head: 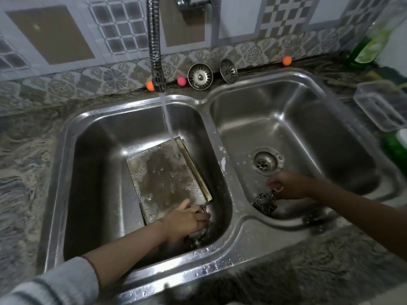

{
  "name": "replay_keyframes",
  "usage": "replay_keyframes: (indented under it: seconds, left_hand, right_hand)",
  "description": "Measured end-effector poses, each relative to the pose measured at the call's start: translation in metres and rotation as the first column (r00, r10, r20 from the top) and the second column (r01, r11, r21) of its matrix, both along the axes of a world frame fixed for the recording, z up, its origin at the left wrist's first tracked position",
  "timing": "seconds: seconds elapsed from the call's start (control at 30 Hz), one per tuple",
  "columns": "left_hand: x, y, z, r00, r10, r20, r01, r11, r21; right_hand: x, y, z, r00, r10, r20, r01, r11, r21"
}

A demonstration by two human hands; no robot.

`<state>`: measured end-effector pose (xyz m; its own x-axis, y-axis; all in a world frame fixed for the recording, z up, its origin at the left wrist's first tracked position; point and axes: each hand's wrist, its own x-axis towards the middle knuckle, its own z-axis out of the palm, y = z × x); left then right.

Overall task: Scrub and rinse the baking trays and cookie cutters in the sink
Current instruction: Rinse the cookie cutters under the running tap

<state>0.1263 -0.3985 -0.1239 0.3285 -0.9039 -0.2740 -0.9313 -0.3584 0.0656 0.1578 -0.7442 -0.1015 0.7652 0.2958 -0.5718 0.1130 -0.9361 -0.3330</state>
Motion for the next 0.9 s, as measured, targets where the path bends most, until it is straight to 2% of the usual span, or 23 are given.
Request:
replay_keyframes:
  seconds: [0.03,0.07,0.13,0.17,0.2,0.3,0.4,0.47,0.57,0.77,0.83,0.9]
  left_hand:
    - [0.001,0.000,-0.002,0.999,0.027,-0.029,-0.027,1.000,-0.004]
    - [0.002,0.002,-0.005,0.985,0.104,-0.136,-0.099,0.994,0.046]
    - [0.007,0.007,-0.005,0.951,0.190,-0.243,-0.218,0.972,-0.091]
    - [0.011,0.010,-0.002,0.926,0.225,-0.305,-0.291,0.937,-0.193]
    - [0.016,0.014,0.001,0.876,0.277,-0.396,-0.385,0.894,-0.227]
    - [0.033,0.019,0.024,0.731,0.382,-0.565,-0.621,0.716,-0.320]
    - [0.054,0.020,0.047,0.615,0.503,-0.607,-0.785,0.467,-0.407]
    - [0.065,0.019,0.057,0.573,0.557,-0.602,-0.818,0.337,-0.466]
    - [0.075,0.017,0.065,0.560,0.602,-0.569,-0.806,0.236,-0.543]
    - [0.085,0.016,0.071,0.502,0.617,-0.606,-0.785,0.032,-0.618]
    - [0.086,0.020,0.072,0.468,0.568,-0.677,-0.805,-0.042,-0.591]
    - [0.087,0.021,0.075,0.434,0.528,-0.730,-0.819,-0.106,-0.564]
  right_hand:
    - [0.001,0.000,0.001,1.000,0.009,0.021,-0.009,1.000,-0.025]
    - [0.002,0.001,0.005,0.999,-0.005,0.038,0.006,0.999,-0.038]
    - [0.005,0.005,0.014,0.996,-0.064,0.060,0.064,0.998,0.001]
    - [0.007,0.009,0.020,0.993,-0.092,0.074,0.090,0.995,0.034]
    - [0.009,0.014,0.026,0.988,-0.131,0.085,0.125,0.989,0.076]
    - [0.018,0.042,0.047,0.967,-0.222,0.127,0.185,0.949,0.255]
    - [0.030,0.080,0.068,0.954,-0.273,0.127,0.188,0.869,0.457]
    - [0.040,0.110,0.078,0.942,-0.307,0.136,0.181,0.806,0.564]
    - [0.053,0.151,0.086,0.930,-0.336,0.152,0.167,0.752,0.637]
    - [0.075,0.185,0.077,0.913,-0.376,0.156,0.194,0.739,0.645]
    - [0.078,0.185,0.076,0.897,-0.435,0.075,0.261,0.659,0.705]
    - [0.080,0.185,0.076,0.862,-0.503,-0.064,0.369,0.534,0.761]
